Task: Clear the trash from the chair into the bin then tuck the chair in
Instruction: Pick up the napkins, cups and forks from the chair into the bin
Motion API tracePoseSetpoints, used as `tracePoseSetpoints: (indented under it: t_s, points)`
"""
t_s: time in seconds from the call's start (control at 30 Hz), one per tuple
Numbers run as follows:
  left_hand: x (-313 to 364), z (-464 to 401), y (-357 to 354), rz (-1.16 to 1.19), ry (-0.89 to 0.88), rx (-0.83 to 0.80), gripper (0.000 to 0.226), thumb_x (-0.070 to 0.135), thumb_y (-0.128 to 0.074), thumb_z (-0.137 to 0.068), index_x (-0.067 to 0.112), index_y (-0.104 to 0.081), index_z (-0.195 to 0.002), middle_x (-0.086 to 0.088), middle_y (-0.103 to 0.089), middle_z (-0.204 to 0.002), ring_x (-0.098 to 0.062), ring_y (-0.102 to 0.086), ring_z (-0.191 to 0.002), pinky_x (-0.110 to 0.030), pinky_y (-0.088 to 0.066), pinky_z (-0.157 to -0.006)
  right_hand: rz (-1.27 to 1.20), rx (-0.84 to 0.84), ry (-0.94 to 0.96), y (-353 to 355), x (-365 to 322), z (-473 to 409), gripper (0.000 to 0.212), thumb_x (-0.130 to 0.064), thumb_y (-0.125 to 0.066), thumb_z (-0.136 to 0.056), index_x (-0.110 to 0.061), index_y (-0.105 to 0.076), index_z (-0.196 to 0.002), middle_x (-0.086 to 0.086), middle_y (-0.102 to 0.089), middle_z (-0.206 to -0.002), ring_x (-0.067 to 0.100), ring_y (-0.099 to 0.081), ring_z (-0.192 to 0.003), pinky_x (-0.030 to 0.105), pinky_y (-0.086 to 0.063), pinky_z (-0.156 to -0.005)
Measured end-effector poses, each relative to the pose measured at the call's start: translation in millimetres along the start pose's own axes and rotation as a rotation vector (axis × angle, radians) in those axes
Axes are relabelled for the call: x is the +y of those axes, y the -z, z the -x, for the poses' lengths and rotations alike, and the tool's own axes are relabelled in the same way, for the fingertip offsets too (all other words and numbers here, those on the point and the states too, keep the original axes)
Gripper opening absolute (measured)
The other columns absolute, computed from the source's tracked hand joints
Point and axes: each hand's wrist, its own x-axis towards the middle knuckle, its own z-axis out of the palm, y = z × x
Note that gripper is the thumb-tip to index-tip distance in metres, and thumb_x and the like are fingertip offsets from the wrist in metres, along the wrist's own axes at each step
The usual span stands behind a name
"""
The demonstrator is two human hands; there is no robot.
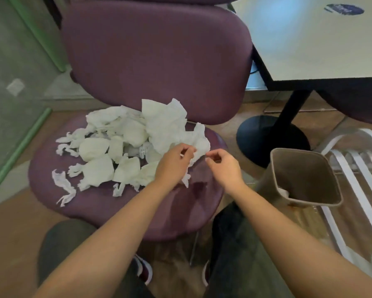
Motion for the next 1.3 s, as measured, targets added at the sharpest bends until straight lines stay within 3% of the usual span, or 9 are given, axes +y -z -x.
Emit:
tracePoseSetpoints:
  t_s: [0.17, 0.37, 0.47, 0.57, 0.7, 0.9, 1.1, 1.2, 1.3]
  points:
    - [-51.2, 16.3, 48.0, -0.163, -0.010, 0.078, 0.017, 0.036, -0.056, -0.094, 0.026, -0.067, -0.101, 0.010, -0.065, -0.101, -0.006, -0.060, -0.085, -0.031, -0.050, -0.081, 0.087, -0.100, 0.029, -50.9, -9.7, 11.0, 0.020, -0.018, -0.062, -0.086, -0.020, -0.067, -0.105, -0.005, -0.061, -0.096, 0.013, -0.060, -0.086, 0.030, -0.051, -0.077]
    - [-89.8, 29.1, 61.4, -0.430, -0.058, -0.034, 0.031, 0.043, -0.068, -0.084, 0.030, -0.062, -0.111, 0.007, -0.050, -0.112, -0.012, -0.046, -0.108, -0.033, -0.046, -0.086, 0.299, -0.143, 0.147, -86.7, -3.4, 17.9, 0.031, -0.026, -0.064, -0.083, -0.028, -0.061, -0.113, -0.005, -0.053, -0.108, 0.015, -0.050, -0.105, 0.035, -0.051, -0.083]
    - [-91.9, 28.0, 61.3, -0.479, -0.084, -0.021, 0.023, 0.044, -0.063, -0.087, 0.029, -0.065, -0.105, 0.007, -0.050, -0.111, -0.012, -0.044, -0.108, -0.034, -0.048, -0.083, 0.349, -0.106, 0.187, -94.9, 2.9, 17.4, 0.014, -0.022, -0.062, -0.087, -0.025, -0.066, -0.101, -0.004, -0.059, -0.100, 0.016, -0.054, -0.097, 0.030, -0.050, -0.076]
    - [-88.6, 26.7, 67.3, -0.284, -0.012, 0.005, 0.011, 0.039, -0.063, -0.090, 0.029, -0.064, -0.095, 0.012, -0.057, -0.102, -0.010, -0.052, -0.098, -0.028, -0.046, -0.080, 0.155, -0.049, 0.072, -89.3, -3.5, 17.2, 0.010, -0.015, -0.065, -0.088, -0.024, -0.068, -0.087, -0.010, -0.064, -0.088, 0.008, -0.059, -0.077, 0.019, -0.045, -0.065]
    - [-67.4, 25.6, 80.9, 0.272, 0.207, -0.001, 0.009, 0.030, -0.063, -0.093, 0.022, -0.064, -0.097, 0.002, -0.071, -0.098, -0.009, -0.068, -0.083, -0.019, -0.051, -0.072, -0.284, -0.006, -0.027, -75.9, -33.4, 17.3, 0.013, -0.010, -0.073, -0.084, -0.018, -0.065, -0.091, -0.002, -0.067, -0.086, 0.016, -0.063, -0.072, 0.027, -0.053, -0.060]
    - [-32.2, 31.6, 84.9, 0.960, 0.352, -0.204, 0.038, 0.041, -0.044, -0.100, 0.017, -0.060, -0.125, -0.002, -0.068, -0.122, -0.019, -0.066, -0.111, -0.038, -0.054, -0.091, -0.456, -0.082, 0.014, -80.2, -71.0, 24.7, 0.011, -0.020, -0.080, -0.078, -0.015, -0.071, -0.082, -0.005, -0.071, -0.079, 0.008, -0.062, -0.073, 0.019, -0.051, -0.068]
    - [-23.5, 40.8, 78.9, 1.003, 0.349, -0.143, 0.034, 0.036, -0.042, -0.101, 0.017, -0.059, -0.125, -0.004, -0.068, -0.119, -0.018, -0.065, -0.107, -0.039, -0.054, -0.093, 0.172, -0.010, 0.514, -87.5, -47.1, 36.6, 0.013, -0.033, -0.070, -0.085, -0.033, -0.074, -0.097, -0.013, -0.054, -0.103, 0.007, -0.041, -0.100, 0.009, -0.036, -0.083]
    - [-27.1, 37.8, 79.2, 0.877, 0.434, 0.007, 0.028, 0.029, -0.041, -0.103, 0.015, -0.060, -0.119, -0.005, -0.064, -0.101, -0.014, -0.064, -0.081, -0.025, -0.057, -0.069, 0.169, -0.034, 0.529, -79.4, -32.7, 37.0, 0.012, -0.031, -0.067, -0.087, -0.034, -0.070, -0.099, -0.014, -0.050, -0.100, 0.007, -0.041, -0.096, 0.017, -0.040, -0.085]
    - [-34.7, 33.0, 77.4, 0.740, 0.535, 0.021, 0.026, 0.022, -0.041, -0.104, 0.017, -0.062, -0.117, 0.003, -0.045, -0.076, -0.005, -0.035, -0.052, -0.014, -0.030, -0.043, 0.268, 0.006, 0.388, -72.4, -19.9, 15.8, 0.023, -0.025, -0.064, -0.088, -0.027, -0.065, -0.110, -0.009, -0.053, -0.106, 0.009, -0.042, -0.100, 0.031, -0.045, -0.090]
